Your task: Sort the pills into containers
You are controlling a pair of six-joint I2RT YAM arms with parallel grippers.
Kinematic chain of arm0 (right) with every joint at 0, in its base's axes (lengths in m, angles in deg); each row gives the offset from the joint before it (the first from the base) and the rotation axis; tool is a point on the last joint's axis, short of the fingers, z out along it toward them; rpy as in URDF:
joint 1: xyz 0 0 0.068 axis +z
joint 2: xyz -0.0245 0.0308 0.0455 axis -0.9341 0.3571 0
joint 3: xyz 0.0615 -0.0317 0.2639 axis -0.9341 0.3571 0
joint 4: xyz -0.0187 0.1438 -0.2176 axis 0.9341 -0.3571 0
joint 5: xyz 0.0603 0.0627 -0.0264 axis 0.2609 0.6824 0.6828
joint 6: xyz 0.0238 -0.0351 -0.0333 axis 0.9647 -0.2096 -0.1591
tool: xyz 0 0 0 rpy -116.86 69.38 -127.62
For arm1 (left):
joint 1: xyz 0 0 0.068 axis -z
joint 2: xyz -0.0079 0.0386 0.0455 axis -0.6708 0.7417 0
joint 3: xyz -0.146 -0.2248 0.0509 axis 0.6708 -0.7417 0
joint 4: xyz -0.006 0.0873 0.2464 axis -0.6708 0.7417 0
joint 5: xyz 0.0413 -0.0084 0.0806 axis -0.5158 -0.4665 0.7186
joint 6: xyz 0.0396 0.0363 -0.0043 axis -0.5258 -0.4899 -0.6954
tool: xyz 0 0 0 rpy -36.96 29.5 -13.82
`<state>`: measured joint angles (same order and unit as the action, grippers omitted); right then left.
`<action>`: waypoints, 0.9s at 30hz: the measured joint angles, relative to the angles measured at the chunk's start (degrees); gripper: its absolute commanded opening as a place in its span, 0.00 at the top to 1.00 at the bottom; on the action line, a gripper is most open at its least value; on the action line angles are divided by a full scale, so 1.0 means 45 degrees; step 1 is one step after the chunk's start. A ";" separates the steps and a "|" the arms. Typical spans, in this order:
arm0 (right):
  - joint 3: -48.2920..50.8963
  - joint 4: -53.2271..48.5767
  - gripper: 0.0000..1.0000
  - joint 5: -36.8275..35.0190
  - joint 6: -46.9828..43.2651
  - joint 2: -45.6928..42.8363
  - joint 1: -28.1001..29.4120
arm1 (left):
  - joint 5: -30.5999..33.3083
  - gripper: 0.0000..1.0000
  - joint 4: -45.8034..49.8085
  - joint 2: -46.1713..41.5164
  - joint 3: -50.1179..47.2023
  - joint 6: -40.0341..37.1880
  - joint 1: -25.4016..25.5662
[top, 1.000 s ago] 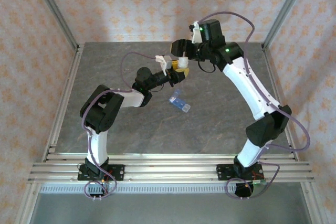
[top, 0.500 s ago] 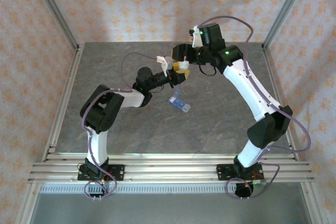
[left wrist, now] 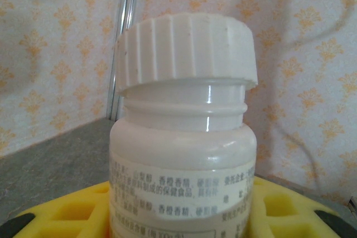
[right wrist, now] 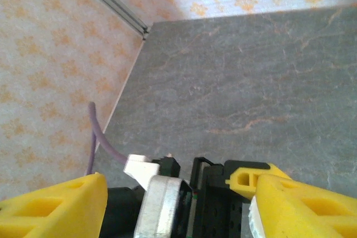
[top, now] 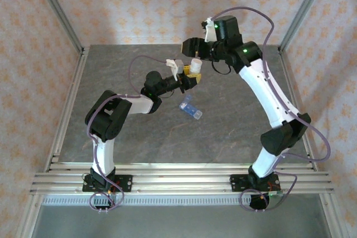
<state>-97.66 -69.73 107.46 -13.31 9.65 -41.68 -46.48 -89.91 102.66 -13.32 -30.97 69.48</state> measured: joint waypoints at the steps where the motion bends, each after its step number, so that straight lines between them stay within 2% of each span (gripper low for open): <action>1: 0.0219 -0.0005 0.30 0.0019 0.0019 0.0029 0.0039 | 0.0000 1.00 -0.0005 0.0000 0.0010 0.0000 0.0000; 11: 0.2055 0.1035 0.31 -0.0131 0.0024 -0.0005 0.0151 | -0.0053 1.00 0.0345 0.0398 0.0015 0.0000 -0.0029; 21: 0.0845 0.0141 0.29 -0.0238 0.0102 0.0010 0.0112 | -0.0044 1.00 0.0228 0.0418 0.0058 0.0000 -0.0029; 27: 0.0267 -0.0068 0.28 -0.0457 0.0180 0.0010 -0.0486 | -0.0049 1.00 0.0146 0.0418 0.0058 0.0000 -0.0029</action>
<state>-96.45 -70.04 105.41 -12.51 9.69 -43.87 -46.70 -89.26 104.54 -13.05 -30.97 69.35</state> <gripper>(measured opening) 0.711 0.428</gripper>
